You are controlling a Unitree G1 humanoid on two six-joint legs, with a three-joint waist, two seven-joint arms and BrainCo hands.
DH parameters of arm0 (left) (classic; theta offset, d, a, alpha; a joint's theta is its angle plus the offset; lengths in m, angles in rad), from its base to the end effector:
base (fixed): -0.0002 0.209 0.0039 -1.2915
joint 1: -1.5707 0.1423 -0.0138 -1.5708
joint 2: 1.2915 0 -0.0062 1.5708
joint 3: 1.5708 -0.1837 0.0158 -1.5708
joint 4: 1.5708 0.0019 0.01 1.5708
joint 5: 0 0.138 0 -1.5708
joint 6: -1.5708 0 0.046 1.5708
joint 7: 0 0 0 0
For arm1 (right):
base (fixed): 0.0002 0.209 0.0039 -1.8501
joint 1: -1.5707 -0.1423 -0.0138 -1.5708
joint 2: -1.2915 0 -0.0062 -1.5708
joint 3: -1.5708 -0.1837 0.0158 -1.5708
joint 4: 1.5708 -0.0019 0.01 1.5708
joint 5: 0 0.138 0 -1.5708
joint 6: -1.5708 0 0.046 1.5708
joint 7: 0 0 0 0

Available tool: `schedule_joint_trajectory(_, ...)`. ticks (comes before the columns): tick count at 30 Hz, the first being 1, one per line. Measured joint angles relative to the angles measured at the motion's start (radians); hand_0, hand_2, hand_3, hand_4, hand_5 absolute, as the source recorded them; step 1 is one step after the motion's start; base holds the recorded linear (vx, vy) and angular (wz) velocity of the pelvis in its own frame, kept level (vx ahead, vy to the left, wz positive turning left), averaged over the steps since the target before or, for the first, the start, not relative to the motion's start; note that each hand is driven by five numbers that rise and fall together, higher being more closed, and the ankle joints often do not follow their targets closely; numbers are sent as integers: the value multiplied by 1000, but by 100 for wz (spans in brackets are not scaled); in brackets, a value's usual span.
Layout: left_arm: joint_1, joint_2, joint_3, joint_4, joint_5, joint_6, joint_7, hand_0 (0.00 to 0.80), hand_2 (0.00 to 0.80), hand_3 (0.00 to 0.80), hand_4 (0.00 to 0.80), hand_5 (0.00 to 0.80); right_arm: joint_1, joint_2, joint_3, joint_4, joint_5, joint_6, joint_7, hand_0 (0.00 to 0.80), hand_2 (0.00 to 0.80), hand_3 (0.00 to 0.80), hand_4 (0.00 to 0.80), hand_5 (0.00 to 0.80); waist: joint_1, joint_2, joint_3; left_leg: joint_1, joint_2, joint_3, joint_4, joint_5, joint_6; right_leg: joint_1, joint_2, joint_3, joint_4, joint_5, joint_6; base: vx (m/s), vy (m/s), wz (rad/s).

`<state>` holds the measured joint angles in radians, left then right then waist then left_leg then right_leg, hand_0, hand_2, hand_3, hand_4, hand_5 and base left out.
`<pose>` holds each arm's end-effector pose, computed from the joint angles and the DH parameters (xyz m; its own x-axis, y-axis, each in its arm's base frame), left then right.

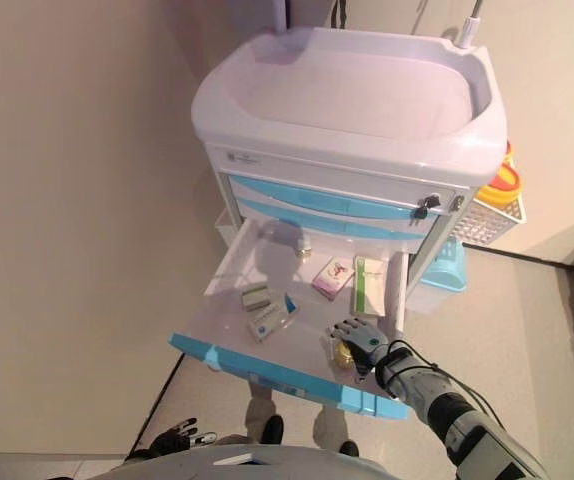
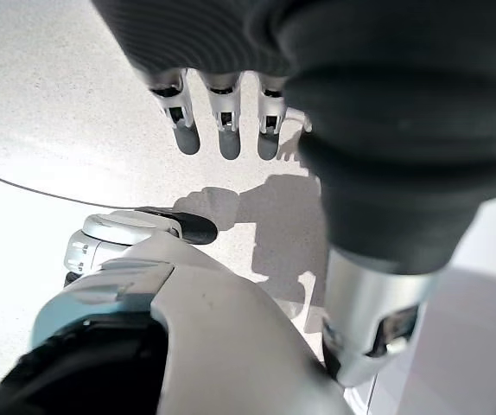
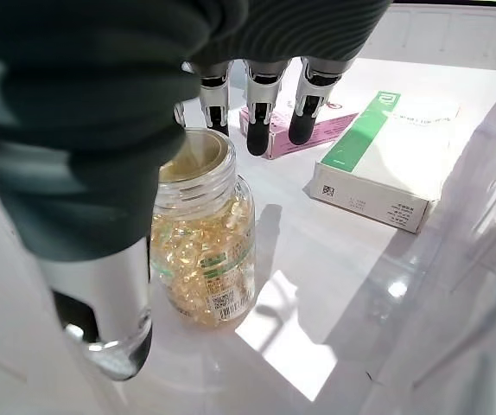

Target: Open the drawer and pick up the medicine

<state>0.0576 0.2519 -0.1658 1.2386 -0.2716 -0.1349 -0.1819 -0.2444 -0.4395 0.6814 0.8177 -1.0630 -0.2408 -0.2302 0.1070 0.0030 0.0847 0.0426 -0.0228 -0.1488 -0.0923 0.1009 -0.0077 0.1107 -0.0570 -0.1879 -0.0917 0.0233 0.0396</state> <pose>0.0538 0.2288 -0.1162 0.4044 0.0121 -0.9145 -0.0246 0.9997 0.0024 0.1859 -0.1891 -0.0580 0.7405 0.4067 -0.5350 -0.4795 -0.2382 -0.8446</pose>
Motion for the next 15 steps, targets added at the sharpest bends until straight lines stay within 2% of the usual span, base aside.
schedule_joint_trajectory(15,0,0,0,0,3,0,0,0,0,0,0,0,0,28,0,15,0,25,-2,0,0,0,0,0,0,-1,0,0,0,0,1,1,1,0,0,0,0,0,0,0,0,0)
